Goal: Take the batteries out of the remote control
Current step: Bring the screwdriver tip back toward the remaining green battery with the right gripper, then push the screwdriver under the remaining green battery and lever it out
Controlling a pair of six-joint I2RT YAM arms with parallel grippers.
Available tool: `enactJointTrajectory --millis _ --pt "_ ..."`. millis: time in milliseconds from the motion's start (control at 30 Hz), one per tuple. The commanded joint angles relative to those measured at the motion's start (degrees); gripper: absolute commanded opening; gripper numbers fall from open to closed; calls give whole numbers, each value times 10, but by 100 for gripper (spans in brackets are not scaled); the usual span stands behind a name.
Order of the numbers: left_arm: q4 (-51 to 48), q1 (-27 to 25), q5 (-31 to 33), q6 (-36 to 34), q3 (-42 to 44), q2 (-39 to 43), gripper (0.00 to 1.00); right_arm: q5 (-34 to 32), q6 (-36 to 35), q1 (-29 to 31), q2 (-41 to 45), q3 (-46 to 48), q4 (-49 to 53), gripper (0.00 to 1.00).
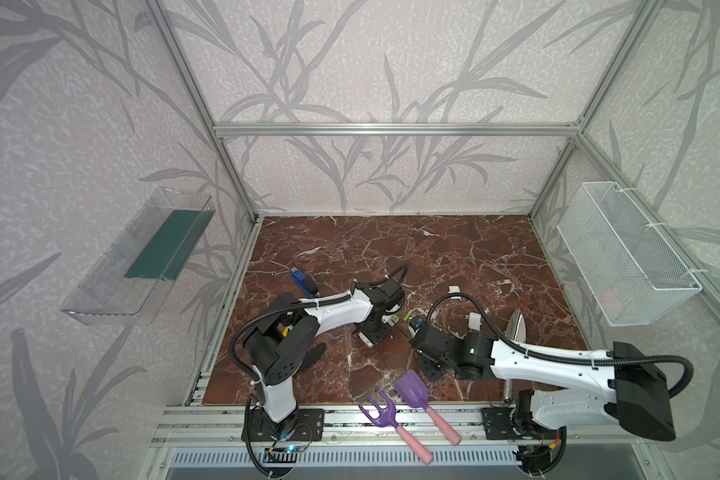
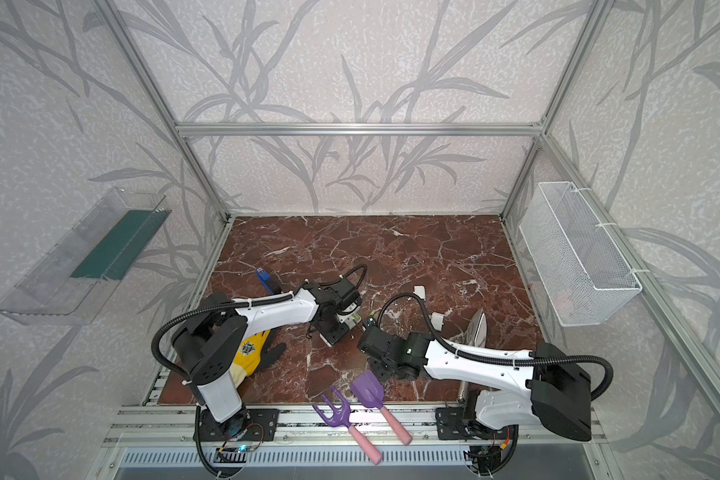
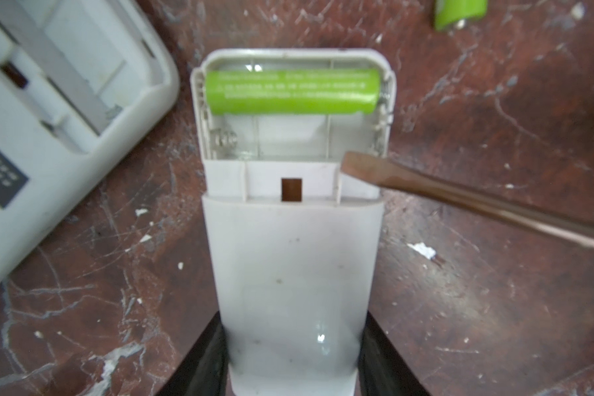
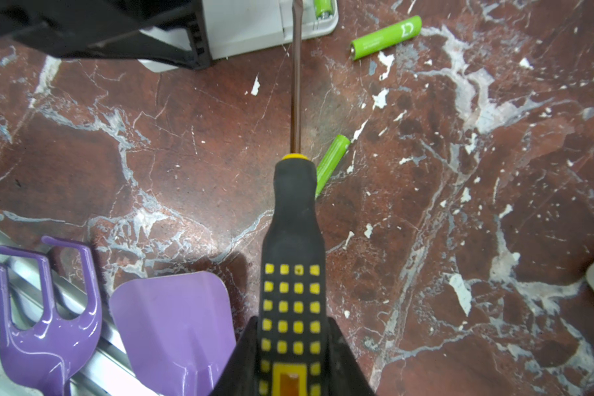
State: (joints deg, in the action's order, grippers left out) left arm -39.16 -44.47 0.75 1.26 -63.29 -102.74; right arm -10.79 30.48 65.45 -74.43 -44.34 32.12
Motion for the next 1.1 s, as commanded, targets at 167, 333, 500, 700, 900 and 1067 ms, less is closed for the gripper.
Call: enactJointTrajectory --millis 167,333,500,700,900,1067 --pt "30 3 16 21 7 10 35 -7 25 -2 -38 -54 55 0" --pt "40 3 9 28 12 12 34 -15 45 -2 -68 -77 82 0" --pt "53 1 -12 41 16 14 34 -19 57 -3 -97 -83 63 0" --pt "57 0 -25 48 19 15 33 -30 81 -2 -111 -71 20 0" --pt "62 -1 -36 48 23 16 33 -30 85 -2 -121 -49 -28 0" --pt "60 -1 -32 50 23 15 33 -32 84 -2 -122 -30 -58 0"
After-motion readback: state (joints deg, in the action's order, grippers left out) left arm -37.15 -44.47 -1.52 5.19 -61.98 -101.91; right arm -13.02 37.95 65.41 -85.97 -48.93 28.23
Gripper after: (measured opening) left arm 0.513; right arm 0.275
